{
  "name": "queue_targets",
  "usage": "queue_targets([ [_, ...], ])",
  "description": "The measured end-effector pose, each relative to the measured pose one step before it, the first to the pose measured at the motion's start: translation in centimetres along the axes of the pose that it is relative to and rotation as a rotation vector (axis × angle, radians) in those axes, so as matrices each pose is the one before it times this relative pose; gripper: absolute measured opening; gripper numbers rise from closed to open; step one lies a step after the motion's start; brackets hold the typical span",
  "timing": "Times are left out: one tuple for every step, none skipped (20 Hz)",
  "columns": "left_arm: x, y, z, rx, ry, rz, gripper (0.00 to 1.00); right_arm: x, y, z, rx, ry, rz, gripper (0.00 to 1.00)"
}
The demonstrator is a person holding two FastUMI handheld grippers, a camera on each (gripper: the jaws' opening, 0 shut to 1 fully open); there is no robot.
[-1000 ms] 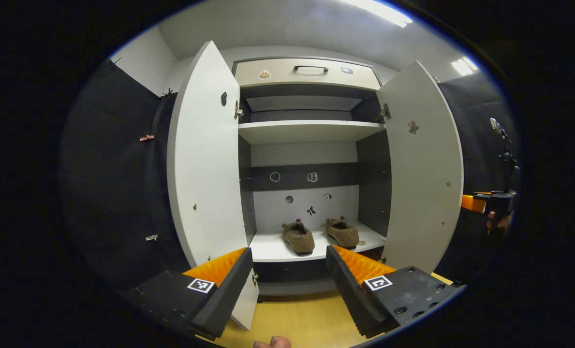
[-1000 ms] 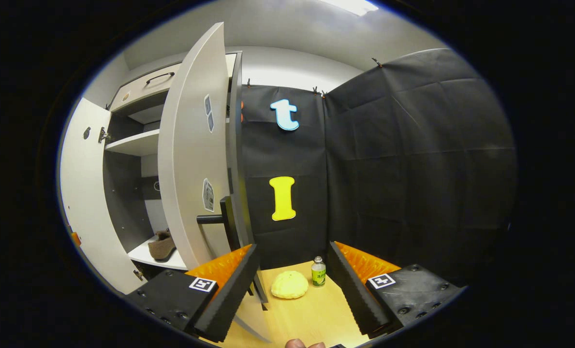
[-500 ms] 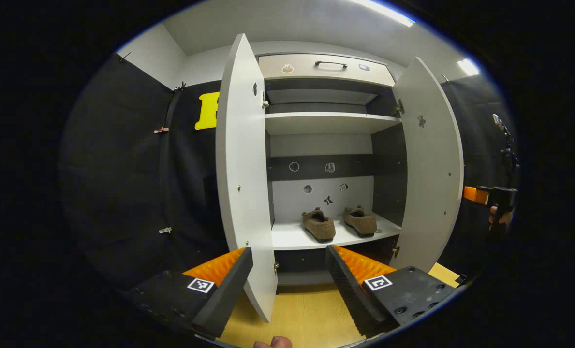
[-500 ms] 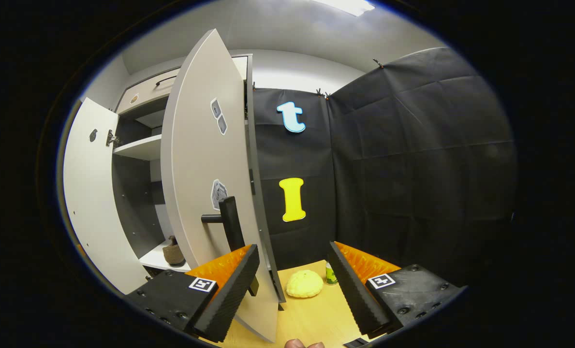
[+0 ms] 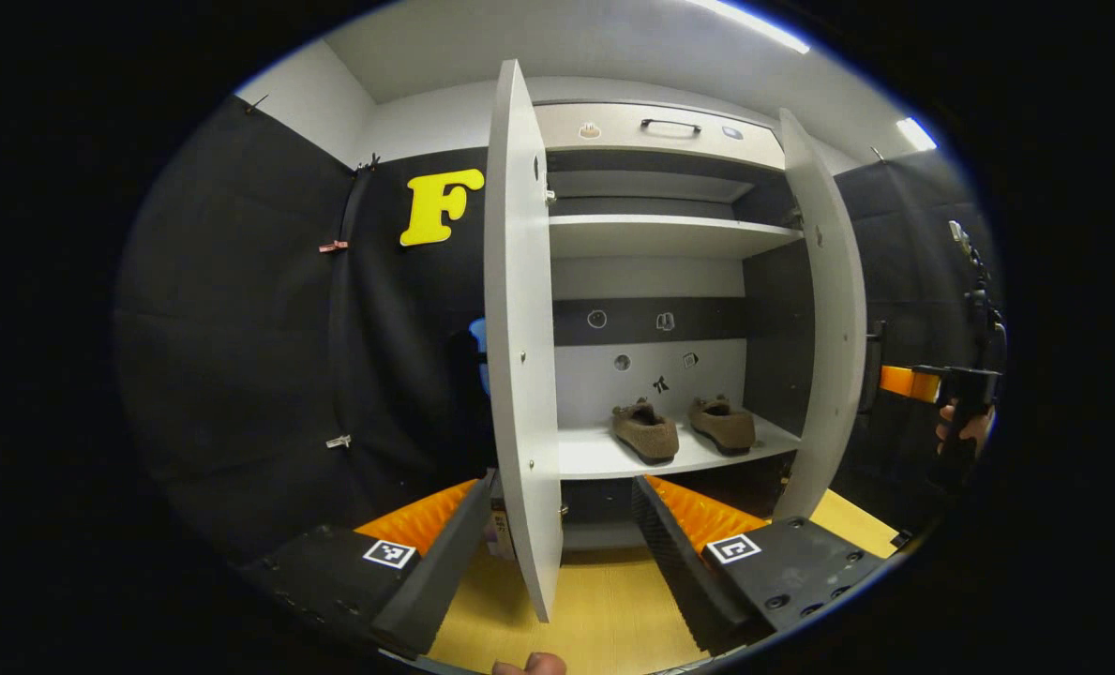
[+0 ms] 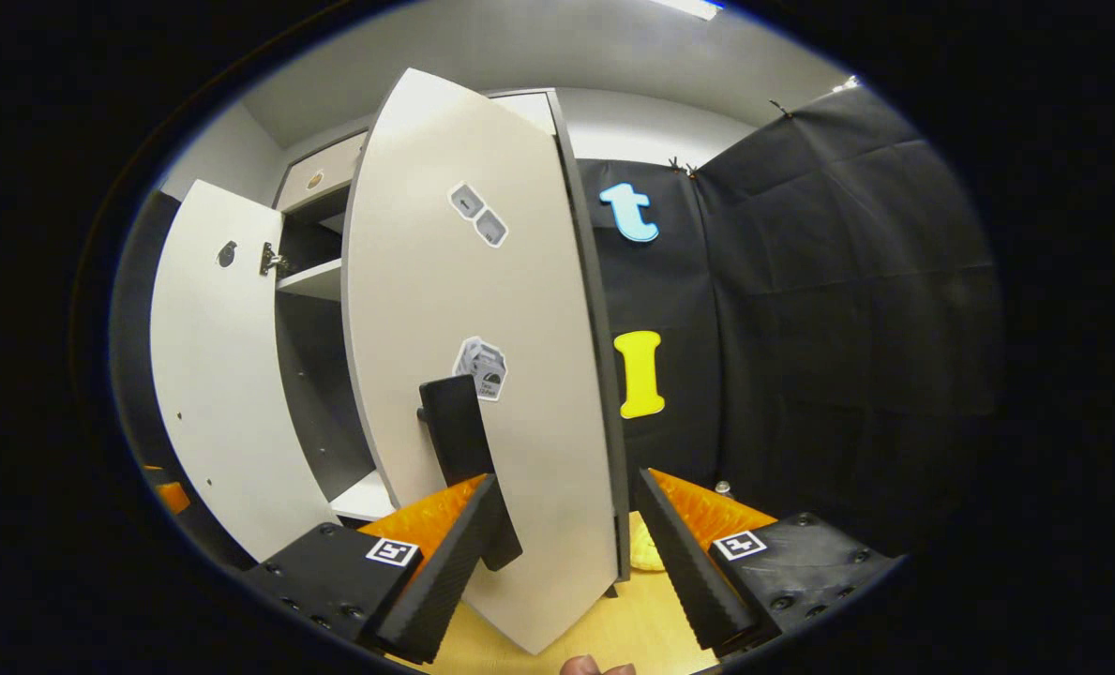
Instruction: Grab one shoe with the right hand and put it into the shoe cabinet, grab the other shoe with the left hand and put it into the shoe cabinet; then close the right door with the right hand and the left door with the left hand.
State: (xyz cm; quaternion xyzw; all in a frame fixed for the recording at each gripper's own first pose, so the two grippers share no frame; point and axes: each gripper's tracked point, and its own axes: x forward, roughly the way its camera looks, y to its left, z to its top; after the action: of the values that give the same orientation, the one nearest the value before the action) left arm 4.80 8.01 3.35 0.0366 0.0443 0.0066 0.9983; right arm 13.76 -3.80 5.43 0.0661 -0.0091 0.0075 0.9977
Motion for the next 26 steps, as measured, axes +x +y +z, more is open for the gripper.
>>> queue_targets([
  [-0.116,0.170,-0.344,-0.00020,0.01281,-0.00228,0.96,0.472,1.167,-0.378,-0.00653,0.00498,0.02062,0.98],
  [0.062,0.475,-0.191,-0.00189,0.01014,0.00408,0.96,0.614,1.179,-0.393,-0.00682,0.01068,0.02062,0.98],
  [0.060,0.517,-0.341,-0.00362,0.00940,0.00613,0.96,0.496,1.082,-0.422,-0.00689,0.01060,0.01688,0.98],
  [0.106,0.588,-0.095,-0.00447,0.00706,0.01119,0.96,0.358,0.759,-0.194,-0.00712,0.00458,0.00992,0.98],
  [0.196,0.781,-0.145,-0.00499,0.00220,0.01374,0.96,0.166,0.580,-0.065,-0.00375,0.00062,0.00757,0.98],
  [0.162,0.828,0.089,-0.00346,-0.00098,0.01433,0.96,-0.064,0.337,-0.002,-0.00067,-0.00456,0.00501,0.98],
  [0.296,0.839,0.171,-0.00081,0.00003,0.01498,0.97,-0.057,0.225,0.093,-0.00656,-0.00877,0.00401,0.98],
  [0.248,0.839,0.071,0.00153,-0.00193,0.01450,0.97,-0.092,0.377,0.041,-0.01029,-0.00813,0.00753,0.98],
  [0.250,0.878,0.132,0.00249,-0.00352,0.01308,0.97,-0.165,0.774,0.003,-0.00775,-0.00275,0.02470,0.98],
  [0.246,0.870,0.363,0.00112,-0.00652,0.01318,0.97,-0.291,0.615,0.051,-0.00805,-0.00197,0.01782,0.98],
  [0.392,0.873,0.298,-0.00151,-0.00746,0.01308,0.97,-0.323,0.569,0.113,-0.00882,-0.00317,0.01317,0.98],
  [0.453,0.919,0.315,-0.00439,-0.00645,0.01393,0.97,-0.331,0.582,0.011,-0.00716,-0.00066,0.01291,0.98],
  [0.337,0.779,0.205,-0.00256,-0.00388,0.01708,0.96,-0.318,0.479,0.047,-0.00876,0.00053,0.00829,0.98],
  [0.391,0.764,0.199,0.00130,-0.00557,0.01921,0.96,-0.400,0.379,0.190,-0.00703,-0.00975,0.00420,0.98],
  [0.730,1.112,0.257,0.00695,-0.00646,0.01776,0.96,-0.339,0.549,0.205,-0.00223,-0.00415,0.01053,0.98],
  [0.787,0.941,0.283,0.01433,-0.00748,0.01550,0.97,-0.215,0.309,-0.256,-0.00132,0.00711,0.00360,0.98],
  [0.688,0.748,0.186,0.01611,-0.00712,0.01702,0.97,-0.285,0.399,-0.377,0.00394,0.01494,0.00793,0.99],
  [0.712,0.582,0.208,0.01122,-0.01029,0.00965,0.97,-0.231,0.468,-0.052,0.00623,0.00687,0.01202,0.99],
  [0.749,0.161,-0.090,0.00281,-0.00653,0.00280,0.97,-0.261,0.251,0.084,0.00169,-0.00220,0.00158,0.99],
  [0.743,0.095,-0.082,-0.00654,0.00150,-0.00404,0.96,-0.199,0.261,0.145,-0.00166,-0.00624,0.00035,0.99],
  [0.691,0.009,-0.103,-0.01305,0.00394,-0.00626,0.97,-0.137,0.316,0.110,-0.00140,-0.00007,0.00626,0.99],
  [0.512,-0.102,0.080,-0.01336,0.00346,-0.00537,0.97,-0.249,0.250,0.020,-0.00174,0.00313,0.00577,0.98],
  [0.428,-0.055,0.103,-0.00652,-0.00193,-0.00815,0.97,-0.232,-0.004,0.010,-0.00797,0.00346,-0.00222,0.98],
  [0.308,-0.172,0.218,-0.00007,-0.00374,-0.00548,0.96,-0.137,0.006,0.106,-0.00837,0.00298,-0.00359,0.99],
  [0.226,-0.204,0.063,0.00130,-0.00079,-0.00520,0.99,-0.198,-0.044,-0.009,-0.00540,0.00341,-0.00006,0.98],
  [0.110,-0.372,-0.011,-0.00434,0.00245,-0.00929,0.96,-0.129,0.066,0.073,0.00202,0.00200,0.00258,0.99],
])
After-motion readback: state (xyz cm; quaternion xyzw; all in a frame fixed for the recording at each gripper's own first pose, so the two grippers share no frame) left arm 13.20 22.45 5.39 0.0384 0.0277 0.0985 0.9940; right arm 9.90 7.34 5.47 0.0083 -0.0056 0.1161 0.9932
